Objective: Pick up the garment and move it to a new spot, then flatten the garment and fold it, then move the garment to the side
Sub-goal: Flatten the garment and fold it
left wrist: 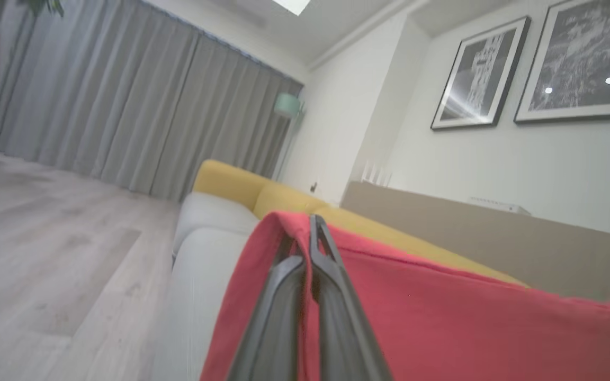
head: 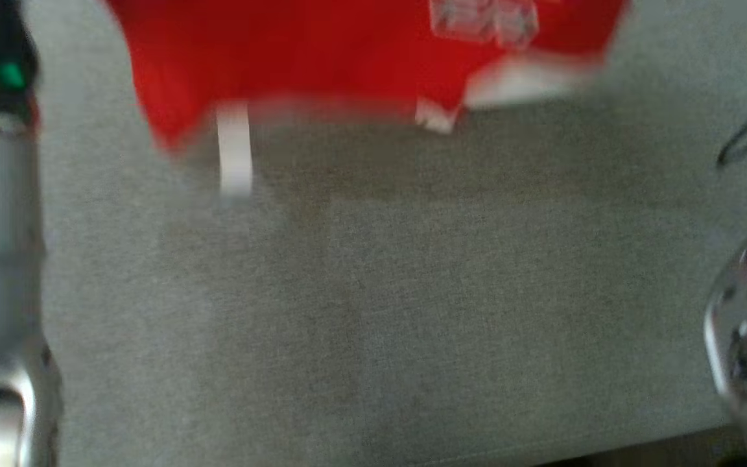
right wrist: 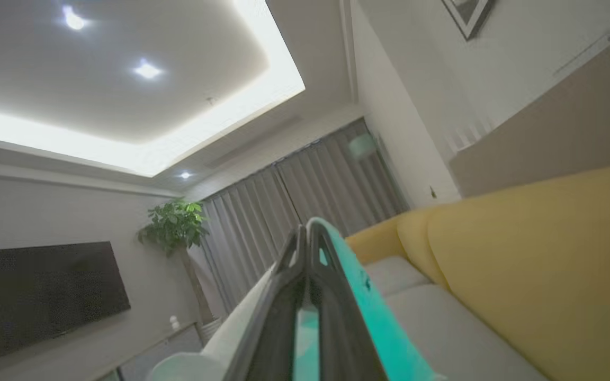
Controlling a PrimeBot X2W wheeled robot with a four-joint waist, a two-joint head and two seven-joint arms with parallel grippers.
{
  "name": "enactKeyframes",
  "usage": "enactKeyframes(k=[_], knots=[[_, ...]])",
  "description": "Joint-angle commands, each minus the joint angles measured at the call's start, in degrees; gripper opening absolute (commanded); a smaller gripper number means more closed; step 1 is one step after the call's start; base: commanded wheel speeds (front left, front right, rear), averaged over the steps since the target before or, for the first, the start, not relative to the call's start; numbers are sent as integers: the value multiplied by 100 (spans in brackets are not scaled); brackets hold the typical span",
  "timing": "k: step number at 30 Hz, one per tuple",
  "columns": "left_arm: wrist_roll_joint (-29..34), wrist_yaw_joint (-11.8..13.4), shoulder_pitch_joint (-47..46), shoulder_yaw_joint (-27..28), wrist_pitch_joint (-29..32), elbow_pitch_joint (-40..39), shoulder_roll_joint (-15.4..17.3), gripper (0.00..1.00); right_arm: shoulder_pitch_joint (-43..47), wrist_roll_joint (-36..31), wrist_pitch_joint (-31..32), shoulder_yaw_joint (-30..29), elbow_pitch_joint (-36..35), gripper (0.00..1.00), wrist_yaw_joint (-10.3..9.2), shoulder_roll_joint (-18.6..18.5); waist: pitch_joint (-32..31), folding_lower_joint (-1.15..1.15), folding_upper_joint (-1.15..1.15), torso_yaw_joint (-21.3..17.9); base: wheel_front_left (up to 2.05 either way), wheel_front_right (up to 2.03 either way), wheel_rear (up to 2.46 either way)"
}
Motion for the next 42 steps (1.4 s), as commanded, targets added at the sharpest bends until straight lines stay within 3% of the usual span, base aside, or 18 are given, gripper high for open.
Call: enactKeyframes(k=[1, 6, 10, 13, 17, 25, 32, 38, 42], knots=[[169, -79, -524, 226, -350, 56, 216, 0, -481, -128, -488, 155, 26, 0, 44, 3, 213, -4, 0, -93, 0, 0, 0], [280, -224, -1119, 216, -1045, 484, 129, 0, -1000, -238, -1224, 420, 430, 0, 44, -207, 146, -4, 0, -95, 0, 0, 0], [175, -364, -959, -51, -1308, 736, 103, 0, -726, -398, -1032, 650, 727, 0, 44, -530, 72, -4, 0, -70, 0, 0, 0], [92, -404, -406, -329, -1397, 914, 136, 0, -37, -723, -439, 650, 865, 0, 44, -688, -30, -4, 0, -43, 0, 0, 0], [76, -418, 692, -723, -1443, 1048, 239, 0, 1288, -1077, 601, 396, 671, 0, 44, -555, -246, -4, 0, -25, 0, 0, 0], [-325, -262, 3210, -1040, -1134, 843, 254, 0, 4540, -1519, 2535, -468, -1311, 0, 44, -38, -862, -4, 0, 159, 0, 0, 0], [-567, 500, 4956, -967, -652, -283, 438, 0, 6479, -1126, 3470, -824, -2636, 0, 44, 12, -1313, -4, 0, 203, 0, 0, 0], [-541, 1316, 6212, -1105, -107, -1518, 546, 0, 7150, -1034, 3732, -1032, -2920, 0, 44, 14, -1480, -4, 0, 261, 0, 0, 0], [-446, 1684, 6601, -1250, 163, -1922, 571, 0, 7362, -983, 3875, -1049, -2943, 0, 44, 14, -1506, -4, 0, 334, 0, 0, 0]])
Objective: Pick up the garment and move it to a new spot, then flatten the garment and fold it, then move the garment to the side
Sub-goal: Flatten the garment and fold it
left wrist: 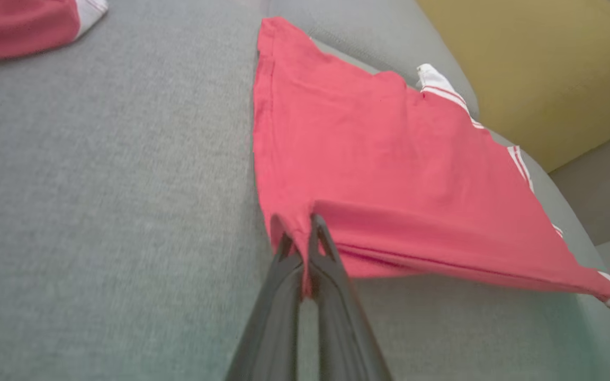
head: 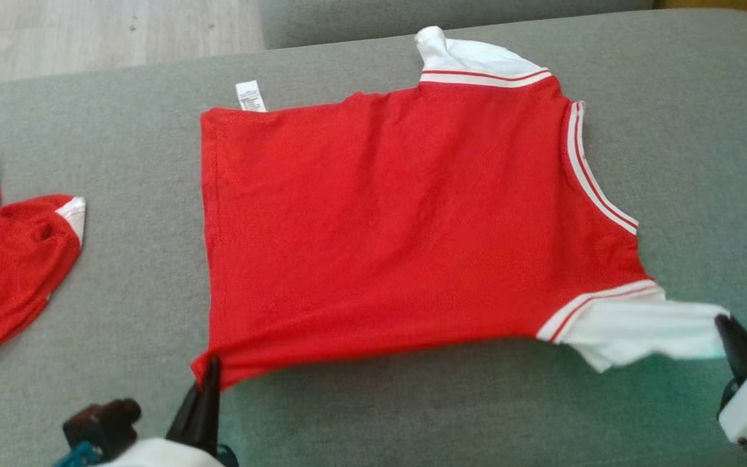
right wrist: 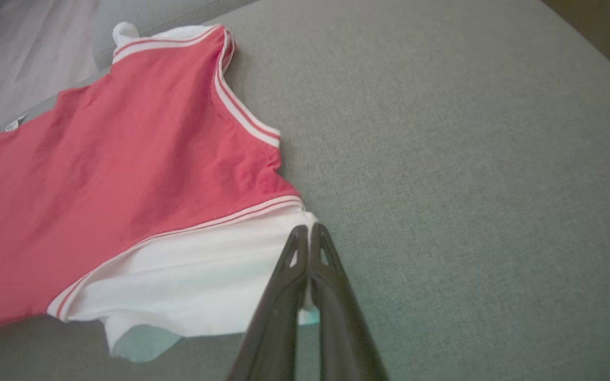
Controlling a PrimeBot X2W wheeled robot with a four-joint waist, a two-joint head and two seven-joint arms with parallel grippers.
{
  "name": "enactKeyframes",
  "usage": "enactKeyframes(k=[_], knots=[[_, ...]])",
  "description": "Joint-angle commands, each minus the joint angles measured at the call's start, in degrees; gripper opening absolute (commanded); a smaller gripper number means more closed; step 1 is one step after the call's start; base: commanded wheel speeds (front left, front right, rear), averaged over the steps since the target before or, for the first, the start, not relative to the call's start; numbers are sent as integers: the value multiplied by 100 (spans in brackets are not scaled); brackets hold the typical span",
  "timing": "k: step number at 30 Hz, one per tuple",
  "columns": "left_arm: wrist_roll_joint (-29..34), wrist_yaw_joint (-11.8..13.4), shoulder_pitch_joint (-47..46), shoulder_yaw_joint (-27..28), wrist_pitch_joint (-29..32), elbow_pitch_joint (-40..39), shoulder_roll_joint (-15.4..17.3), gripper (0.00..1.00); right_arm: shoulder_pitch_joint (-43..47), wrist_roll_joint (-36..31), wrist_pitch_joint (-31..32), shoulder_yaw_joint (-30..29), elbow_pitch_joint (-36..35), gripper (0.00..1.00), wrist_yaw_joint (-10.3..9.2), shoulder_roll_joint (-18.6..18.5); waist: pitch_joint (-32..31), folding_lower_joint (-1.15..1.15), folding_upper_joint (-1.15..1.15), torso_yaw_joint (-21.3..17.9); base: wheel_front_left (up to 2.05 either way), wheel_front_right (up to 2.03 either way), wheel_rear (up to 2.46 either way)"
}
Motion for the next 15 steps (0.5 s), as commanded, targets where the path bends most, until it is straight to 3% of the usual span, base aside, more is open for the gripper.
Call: enactKeyframes(k=[1, 5, 15], knots=[[113, 173, -22, 132, 125, -339, 154, 0, 24, 65, 71, 61, -270, 0, 43, -67, -14, 0, 0, 48, 0, 0, 0], [160, 281, 47, 49, 286, -559, 199, 0, 51, 93, 72, 82, -353, 0, 43, -67, -20, 0, 0, 91, 0, 0, 0], [34, 85, -726, 16, 497, -240, 105, 0, -1018, -61, -186, 692, -165, 0, 43, -67, 124, 0, 0, 126, 0, 0, 0]])
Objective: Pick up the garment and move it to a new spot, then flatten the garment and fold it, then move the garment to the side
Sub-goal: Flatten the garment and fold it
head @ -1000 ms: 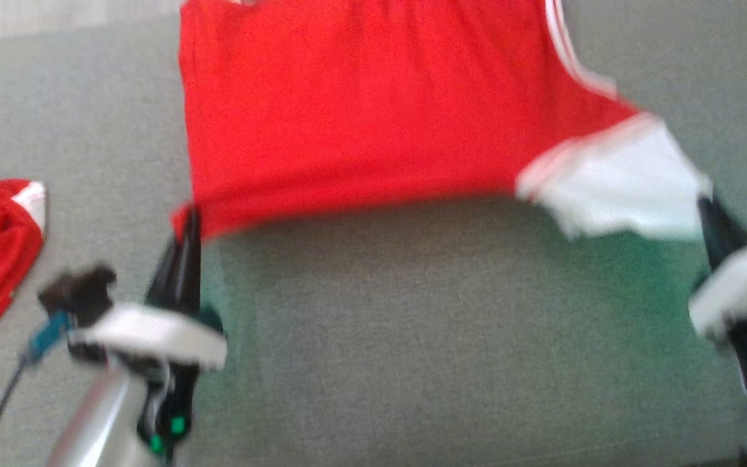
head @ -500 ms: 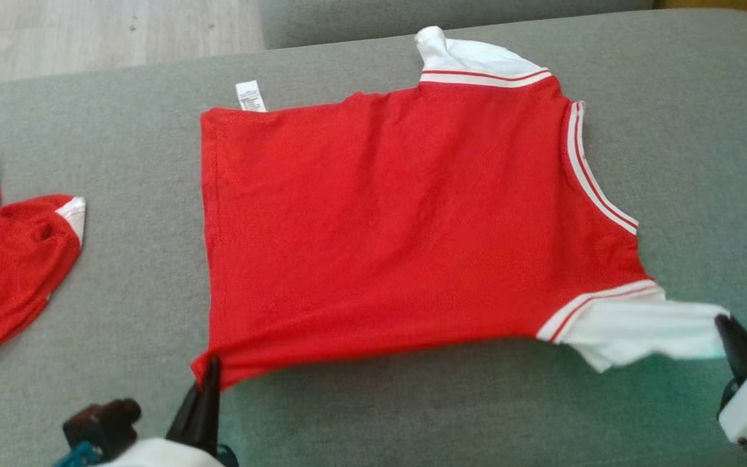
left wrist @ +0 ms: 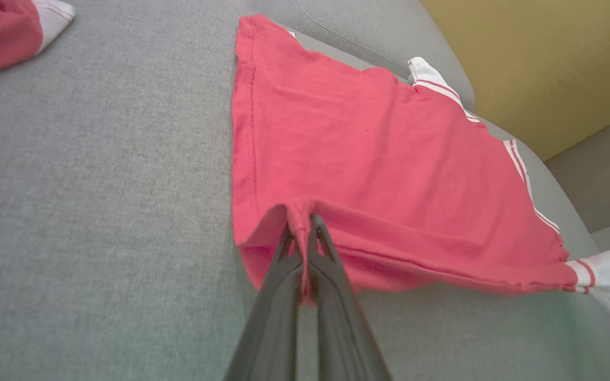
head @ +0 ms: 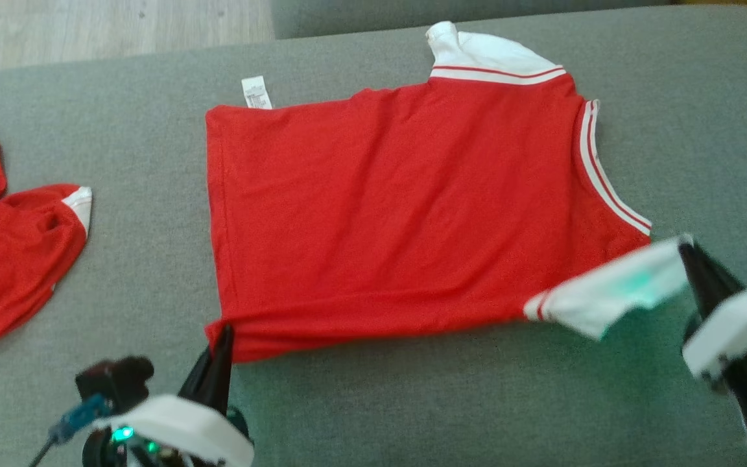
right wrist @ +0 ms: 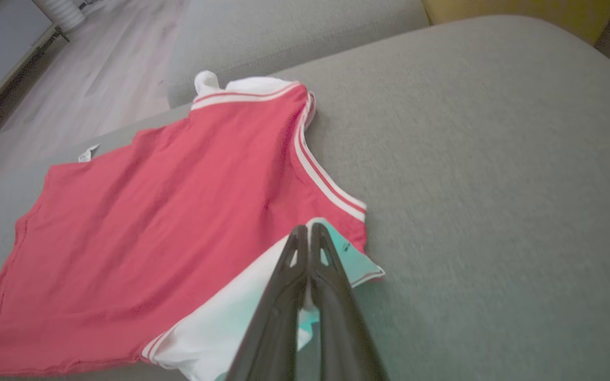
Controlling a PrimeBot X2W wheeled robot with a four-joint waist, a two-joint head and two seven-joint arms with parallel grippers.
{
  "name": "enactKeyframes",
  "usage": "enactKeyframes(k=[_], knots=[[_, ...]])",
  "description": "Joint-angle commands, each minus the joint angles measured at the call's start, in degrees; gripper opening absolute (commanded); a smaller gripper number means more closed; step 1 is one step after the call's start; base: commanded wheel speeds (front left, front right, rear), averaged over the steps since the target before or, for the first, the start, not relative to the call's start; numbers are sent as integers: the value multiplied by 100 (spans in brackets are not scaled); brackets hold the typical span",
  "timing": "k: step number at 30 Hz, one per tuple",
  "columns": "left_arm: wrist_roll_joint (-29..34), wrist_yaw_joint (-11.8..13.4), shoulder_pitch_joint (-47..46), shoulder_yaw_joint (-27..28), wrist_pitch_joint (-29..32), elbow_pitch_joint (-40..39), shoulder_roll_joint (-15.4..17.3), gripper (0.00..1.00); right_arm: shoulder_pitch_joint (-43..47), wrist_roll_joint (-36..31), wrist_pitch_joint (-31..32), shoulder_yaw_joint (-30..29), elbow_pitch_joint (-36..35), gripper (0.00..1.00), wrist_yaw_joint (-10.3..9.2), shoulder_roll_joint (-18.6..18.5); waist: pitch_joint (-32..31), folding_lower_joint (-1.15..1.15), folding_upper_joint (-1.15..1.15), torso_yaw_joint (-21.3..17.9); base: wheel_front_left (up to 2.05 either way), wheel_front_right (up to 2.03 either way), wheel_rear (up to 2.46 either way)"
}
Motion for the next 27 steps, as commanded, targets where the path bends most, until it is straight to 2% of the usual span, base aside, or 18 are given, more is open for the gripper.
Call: enactKeyframes(k=[1, 9, 17, 18, 19, 20, 21, 27], knots=[[-22, -20, -326, 232, 11, -113, -3, 0, -367, -49, -44, 170, -163, 0, 43, -72, 60, -1, 0, 12, 0, 0, 0], [-53, -198, -1068, 215, -62, 630, -228, 0, -1442, -244, -239, 262, 542, 0, 43, -72, 345, -1, 0, 148, 0, 0, 0], [-24, -449, -1710, 210, -346, 1521, -436, 0, -2077, -353, -621, 266, 1173, 0, 43, -72, 537, -1, 0, 206, 0, 0, 0], [-13, -475, -1774, 207, -383, 1604, -455, 5, -2141, -345, -708, 270, 1235, 0, 43, -72, 552, -1, 0, 207, 0, 0, 0], [-10, -502, -1831, 201, -414, 1680, -476, 24, -2199, -351, -800, 287, 1295, 22, 43, -72, 566, -1, 0, 207, 0, 0, 0], [-5, -530, -1877, 184, -420, 1754, -485, 54, -2241, -346, -862, 313, 1365, 100, 43, -72, 575, -1, 0, 207, 0, 0, 0], [7, -545, -1918, 168, -425, 1820, -491, 100, -2280, -315, -933, 360, 1420, 100, 43, -72, 581, -1, 0, 206, 0, 0, 0], [193, -561, -1932, 142, -723, 1987, -454, 100, -2336, -219, -1450, 477, 1461, 100, 43, -72, 484, -1, 0, 196, 0, 0, 0]])
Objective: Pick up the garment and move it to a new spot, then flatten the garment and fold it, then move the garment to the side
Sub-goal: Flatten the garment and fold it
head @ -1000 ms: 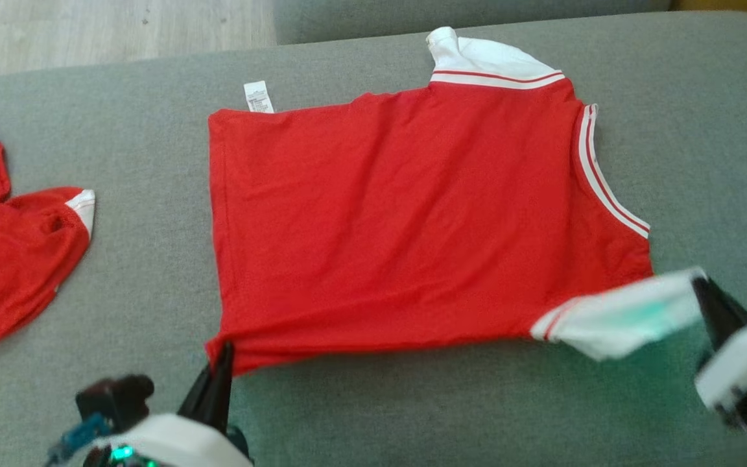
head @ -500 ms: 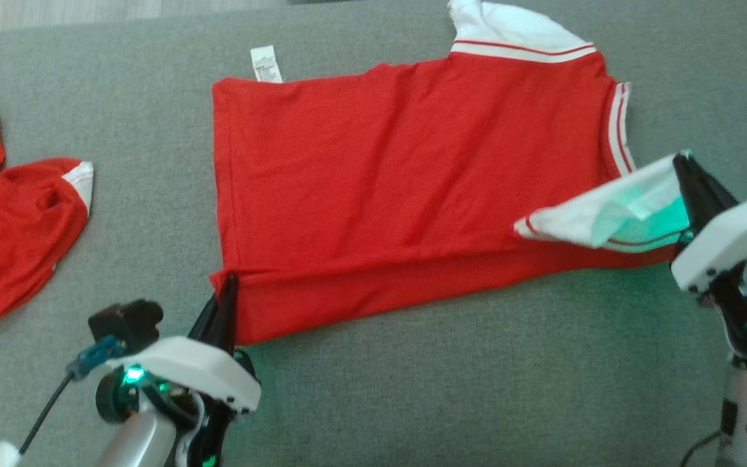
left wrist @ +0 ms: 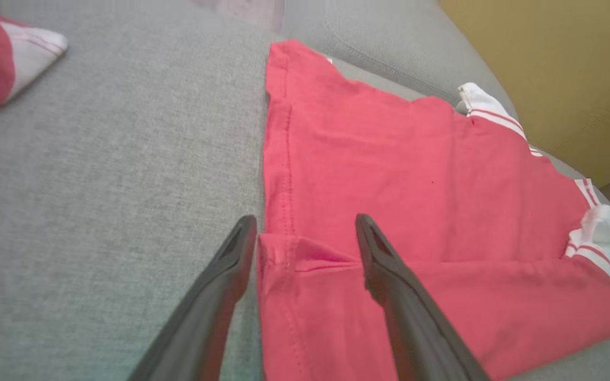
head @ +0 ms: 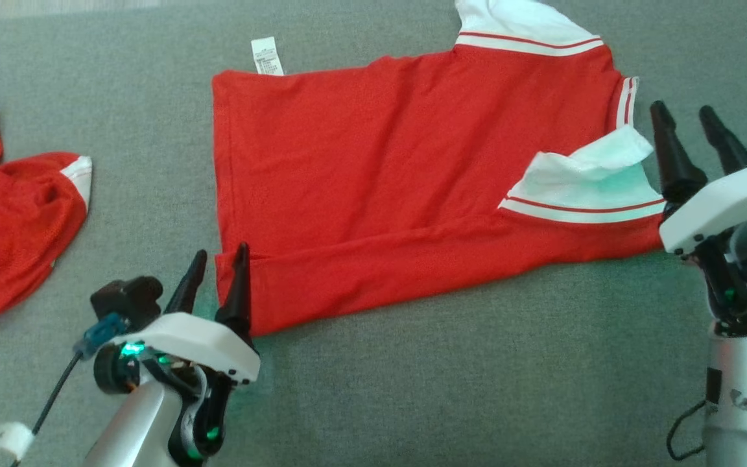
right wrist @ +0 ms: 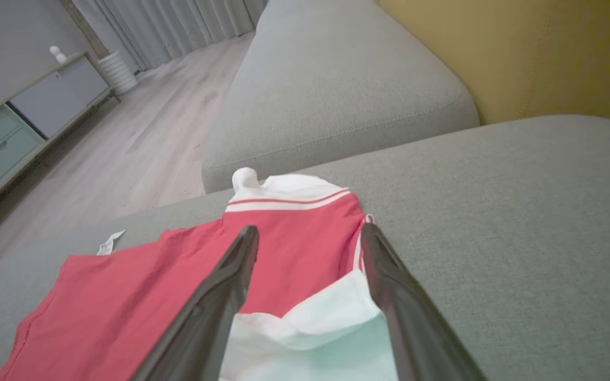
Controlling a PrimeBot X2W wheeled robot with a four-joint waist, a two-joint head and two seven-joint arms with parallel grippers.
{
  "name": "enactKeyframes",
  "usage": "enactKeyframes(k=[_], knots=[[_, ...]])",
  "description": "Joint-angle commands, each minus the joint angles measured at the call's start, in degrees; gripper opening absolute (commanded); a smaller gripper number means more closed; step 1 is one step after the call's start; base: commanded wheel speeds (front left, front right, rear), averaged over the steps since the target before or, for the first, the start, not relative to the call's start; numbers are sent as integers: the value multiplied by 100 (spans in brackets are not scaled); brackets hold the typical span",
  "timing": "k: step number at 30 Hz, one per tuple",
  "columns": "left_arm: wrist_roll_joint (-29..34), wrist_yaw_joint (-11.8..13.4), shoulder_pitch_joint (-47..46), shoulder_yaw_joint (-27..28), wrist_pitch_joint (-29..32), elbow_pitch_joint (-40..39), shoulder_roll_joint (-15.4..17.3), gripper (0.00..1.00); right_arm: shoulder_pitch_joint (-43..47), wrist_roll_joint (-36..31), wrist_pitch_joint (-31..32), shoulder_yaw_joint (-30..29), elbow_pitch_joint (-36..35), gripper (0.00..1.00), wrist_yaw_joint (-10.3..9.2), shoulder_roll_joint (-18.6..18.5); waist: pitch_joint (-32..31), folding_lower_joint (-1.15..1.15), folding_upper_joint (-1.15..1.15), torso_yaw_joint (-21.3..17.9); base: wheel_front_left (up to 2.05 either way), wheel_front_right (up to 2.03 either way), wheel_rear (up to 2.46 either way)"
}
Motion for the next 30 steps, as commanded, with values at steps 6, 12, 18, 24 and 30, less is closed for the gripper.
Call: enactKeyframes(k=[6, 12, 18, 24, 30], knots=[[401, 156, 377, 186, -530, -349, 338, 100, 316, 82, -175, -187, -670, 100, 43, -38, -257, 0, 0, 6, 0, 0, 0], [600, 283, 755, 43, -617, -514, 435, 100, 896, 174, -218, -512, -971, 100, 43, -38, -304, 0, 0, -8, 0, 0, 0], [764, 285, 676, -124, -683, -293, 395, 100, 1221, 202, -490, -600, -762, 100, 43, -38, -277, 0, 0, -43, 0, 0, 0], [760, 222, 432, -265, -615, 291, 225, 100, 1223, 189, -675, -407, -351, 100, 43, -38, -233, 0, 0, -112, 0, 0, 0], [700, 95, 238, -454, -396, 835, 59, 97, 1160, 163, -791, -260, 76, 100, 43, -38, -205, 0, 0, -151, 0, 0, 0]])
